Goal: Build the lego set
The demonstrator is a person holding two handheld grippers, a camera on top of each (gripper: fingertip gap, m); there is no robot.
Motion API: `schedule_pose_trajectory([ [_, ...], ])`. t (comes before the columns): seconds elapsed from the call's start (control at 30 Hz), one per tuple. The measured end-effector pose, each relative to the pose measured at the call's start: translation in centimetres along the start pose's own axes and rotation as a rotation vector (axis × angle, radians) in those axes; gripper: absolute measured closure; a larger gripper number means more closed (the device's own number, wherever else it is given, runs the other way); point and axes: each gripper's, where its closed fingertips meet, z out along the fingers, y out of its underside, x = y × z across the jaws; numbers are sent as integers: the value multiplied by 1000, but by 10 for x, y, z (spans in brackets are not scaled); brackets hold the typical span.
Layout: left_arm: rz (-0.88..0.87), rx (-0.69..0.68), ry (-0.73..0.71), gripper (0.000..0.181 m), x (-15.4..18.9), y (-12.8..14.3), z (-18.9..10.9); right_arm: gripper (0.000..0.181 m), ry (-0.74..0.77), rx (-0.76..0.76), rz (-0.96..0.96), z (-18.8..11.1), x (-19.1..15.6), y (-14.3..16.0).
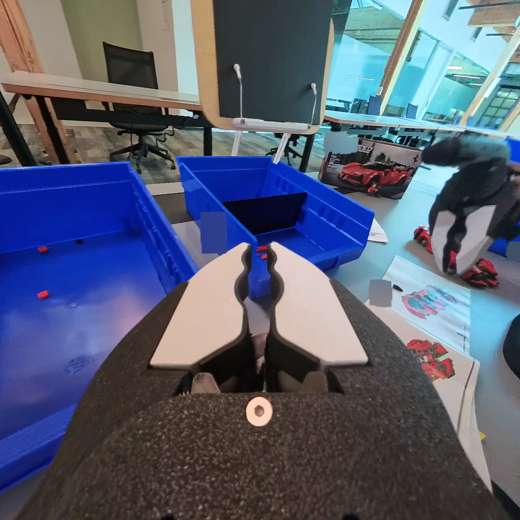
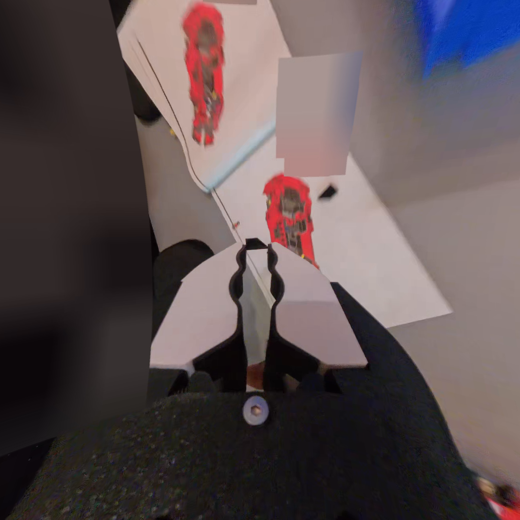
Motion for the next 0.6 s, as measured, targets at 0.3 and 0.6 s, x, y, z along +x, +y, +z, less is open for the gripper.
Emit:
schedule_pose_trajectory([
  [0.3,42,-23,33,173,13,2,6,157,57,-213,112,10,44,10],
  [0.6,48,-44,24,173,9,7,6,170,381,-147,-393,-2,47,7],
])
